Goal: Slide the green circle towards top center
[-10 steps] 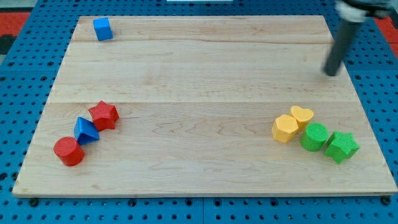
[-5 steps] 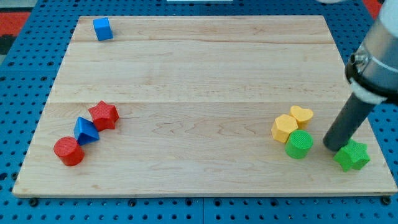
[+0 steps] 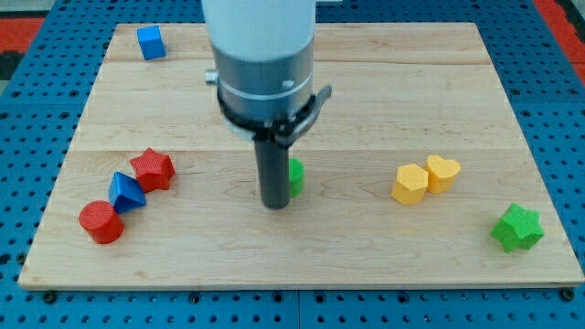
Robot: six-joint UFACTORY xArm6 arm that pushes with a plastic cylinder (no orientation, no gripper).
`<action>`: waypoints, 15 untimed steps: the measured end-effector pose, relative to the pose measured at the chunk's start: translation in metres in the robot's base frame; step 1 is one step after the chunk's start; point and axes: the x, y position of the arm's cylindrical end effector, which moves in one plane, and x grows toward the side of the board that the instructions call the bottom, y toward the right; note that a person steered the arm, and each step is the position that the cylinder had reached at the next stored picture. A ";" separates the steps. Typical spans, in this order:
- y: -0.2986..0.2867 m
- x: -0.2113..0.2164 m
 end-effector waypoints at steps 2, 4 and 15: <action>-0.004 -0.082; -0.026 -0.031; 0.016 -0.232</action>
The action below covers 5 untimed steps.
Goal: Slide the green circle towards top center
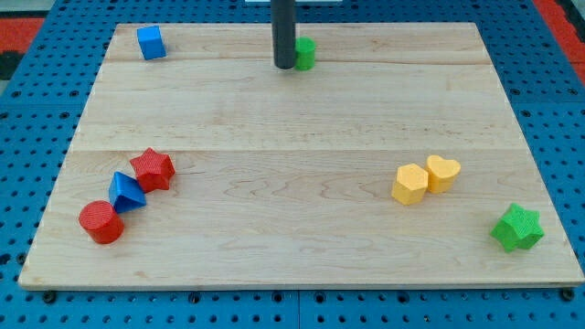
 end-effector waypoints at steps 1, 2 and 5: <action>-0.003 0.023; 0.039 0.035; 0.051 -0.014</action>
